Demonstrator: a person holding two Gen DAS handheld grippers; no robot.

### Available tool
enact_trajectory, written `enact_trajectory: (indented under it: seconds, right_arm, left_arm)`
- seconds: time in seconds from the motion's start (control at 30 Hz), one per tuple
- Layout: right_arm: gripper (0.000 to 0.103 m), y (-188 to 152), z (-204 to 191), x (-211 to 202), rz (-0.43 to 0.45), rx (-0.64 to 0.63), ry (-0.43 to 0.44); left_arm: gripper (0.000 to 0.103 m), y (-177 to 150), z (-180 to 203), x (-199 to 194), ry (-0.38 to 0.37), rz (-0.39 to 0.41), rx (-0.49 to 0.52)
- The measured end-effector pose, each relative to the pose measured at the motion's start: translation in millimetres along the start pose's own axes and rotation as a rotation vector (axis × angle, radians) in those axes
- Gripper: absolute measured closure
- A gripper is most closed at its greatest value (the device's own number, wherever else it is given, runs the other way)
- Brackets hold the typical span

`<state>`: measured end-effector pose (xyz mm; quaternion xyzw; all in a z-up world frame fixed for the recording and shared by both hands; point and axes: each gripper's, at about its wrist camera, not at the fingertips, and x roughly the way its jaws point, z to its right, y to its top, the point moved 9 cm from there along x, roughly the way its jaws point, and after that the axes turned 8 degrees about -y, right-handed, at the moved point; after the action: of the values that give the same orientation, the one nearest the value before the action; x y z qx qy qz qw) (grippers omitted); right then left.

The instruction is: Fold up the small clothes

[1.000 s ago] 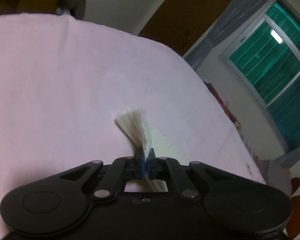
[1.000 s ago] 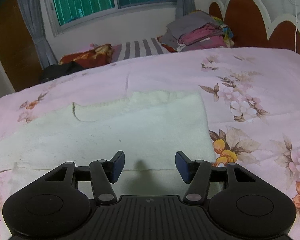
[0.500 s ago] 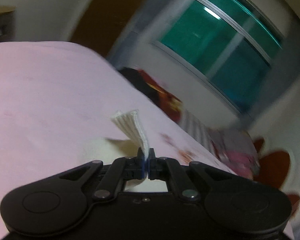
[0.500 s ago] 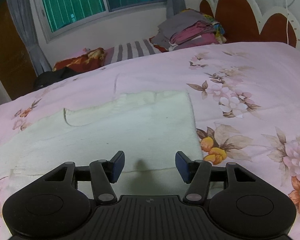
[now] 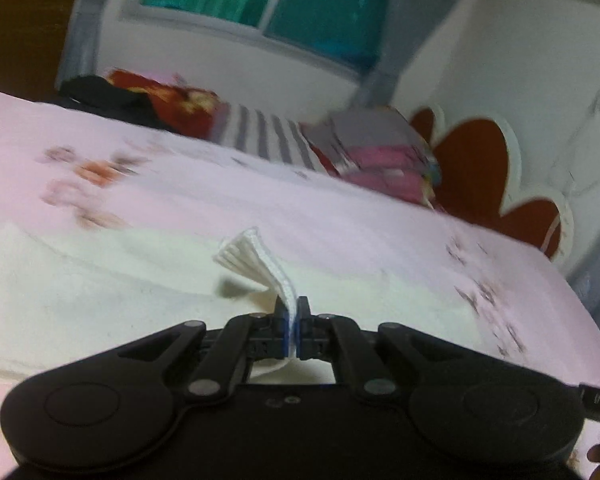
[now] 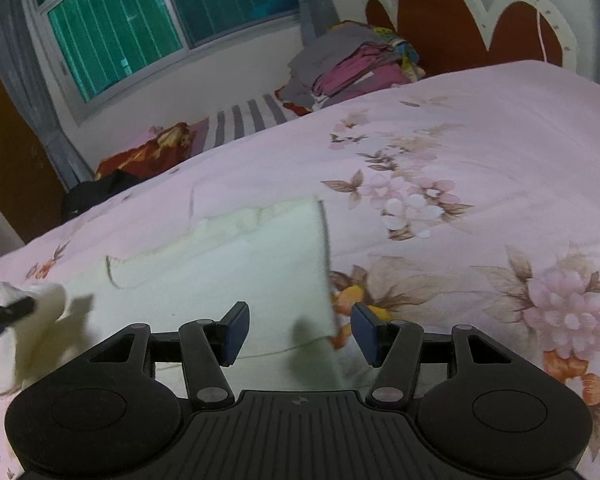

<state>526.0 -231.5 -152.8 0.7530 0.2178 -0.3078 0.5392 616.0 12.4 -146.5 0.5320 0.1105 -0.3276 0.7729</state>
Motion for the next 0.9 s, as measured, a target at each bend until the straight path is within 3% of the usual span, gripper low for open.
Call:
enact_trajectory:
  seconds: [0.13, 0.27, 0.33, 0.37, 0.4, 0.47, 0.67, 0.87, 0.9]
  right_arm:
    - [0.046, 6.0, 19.4, -2.6, 0.005, 0.028, -0.001]
    - [0.046, 11.2, 36.9, -2.8, 0.003, 0.053, -0.003]
    - [0.046, 13.7, 44.3, -3.0, 0.001, 0.059, -0.006]
    - [0.046, 14.7, 47.4, -3.6, -0.001, 0.060, -0.005]
    - [0.046, 15.5, 49.9, -3.7, -0.003, 0.060, -0.005]
    - [0.046, 16.7, 52.9, -4.3, -0.009, 0.056, -0.001]
    - [0.046, 20.4, 43.6, 0.6, -0.021, 0.046, 0.038]
    - [0.047, 13.1, -5.8, 13.4, -0.050, 0.013, 0.138]
    - [0.053, 9.5, -16.9, 16.0, -0.060, 0.000, 0.154]
  left_arm:
    - [0.101, -33.9, 34.5, 0.5, -0.025, -0.053, 0.052]
    - [0.099, -48.5, 54.2, 26.9, -0.048, -0.109, 0.063]
    - [0.081, -57.4, 62.1, 37.5, -0.075, -0.135, 0.053]
    - [0.064, -63.4, 65.9, 41.7, -0.094, -0.152, 0.043]
    - [0.038, -68.3, 68.7, 45.1, -0.102, -0.172, 0.037]
    - [0.023, -72.6, 74.5, 42.4, -0.118, -0.159, 0.056]
    - [0.021, -60.4, 51.8, -12.0, -0.022, -0.056, 0.080]
    - [0.026, -49.4, -42.2, -96.8, 0.199, 0.054, -0.007]
    - [0.026, -51.7, -58.3, -108.6, 0.231, 0.062, -0.030]
